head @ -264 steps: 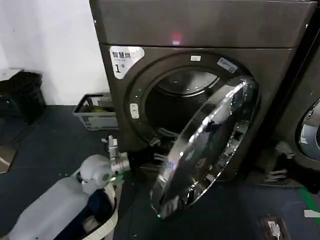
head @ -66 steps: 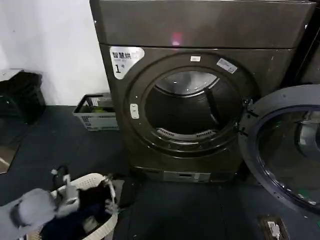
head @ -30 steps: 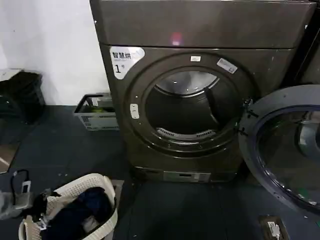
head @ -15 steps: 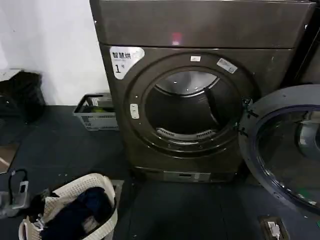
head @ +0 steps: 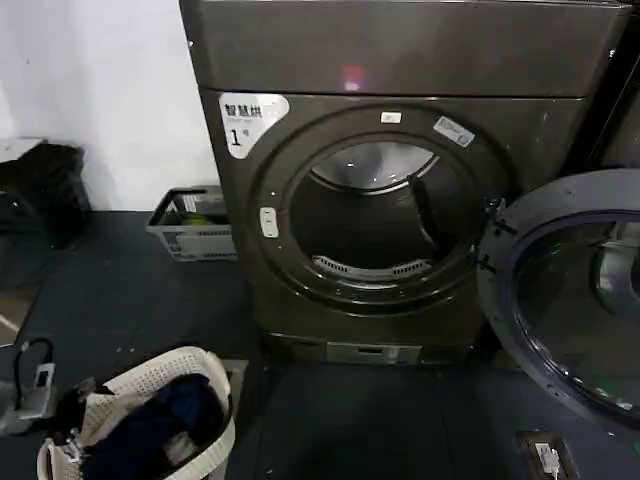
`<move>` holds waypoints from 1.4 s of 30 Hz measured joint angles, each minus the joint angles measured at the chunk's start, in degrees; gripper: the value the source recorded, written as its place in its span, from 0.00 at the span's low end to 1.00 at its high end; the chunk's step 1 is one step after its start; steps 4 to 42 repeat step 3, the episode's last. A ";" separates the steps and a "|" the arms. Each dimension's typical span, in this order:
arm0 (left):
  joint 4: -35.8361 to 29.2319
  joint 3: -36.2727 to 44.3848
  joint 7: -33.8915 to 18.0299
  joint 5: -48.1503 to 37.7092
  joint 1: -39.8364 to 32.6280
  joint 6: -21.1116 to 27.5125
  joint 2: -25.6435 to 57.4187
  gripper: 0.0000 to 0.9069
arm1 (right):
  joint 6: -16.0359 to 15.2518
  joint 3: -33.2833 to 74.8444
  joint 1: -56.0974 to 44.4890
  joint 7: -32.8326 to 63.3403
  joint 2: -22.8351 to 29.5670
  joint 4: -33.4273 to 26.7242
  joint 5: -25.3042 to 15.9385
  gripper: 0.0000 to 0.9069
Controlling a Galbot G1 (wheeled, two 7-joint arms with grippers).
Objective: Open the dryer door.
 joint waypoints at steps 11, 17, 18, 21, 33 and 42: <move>0.16 -0.03 0.05 0.31 0.02 -0.43 0.09 1.00 | -0.01 0.01 -0.10 -0.03 0.10 0.38 0.04 1.00; 0.16 -0.03 0.05 0.31 0.02 -0.43 0.09 1.00 | -0.01 0.01 -0.10 -0.03 0.10 0.38 0.04 1.00; 0.16 -0.03 0.05 0.31 0.02 -0.43 0.09 1.00 | -0.01 0.01 -0.10 -0.03 0.10 0.38 0.04 1.00; 0.16 -0.03 0.05 0.31 0.02 -0.43 0.09 1.00 | -0.01 0.01 -0.10 -0.03 0.10 0.38 0.04 1.00; 0.16 -0.03 0.05 0.31 0.02 -0.43 0.09 1.00 | -0.01 0.01 -0.10 -0.03 0.10 0.38 0.04 1.00; 0.16 -0.03 0.05 0.31 0.02 -0.43 0.09 1.00 | -0.01 0.01 -0.10 -0.03 0.10 0.38 0.04 1.00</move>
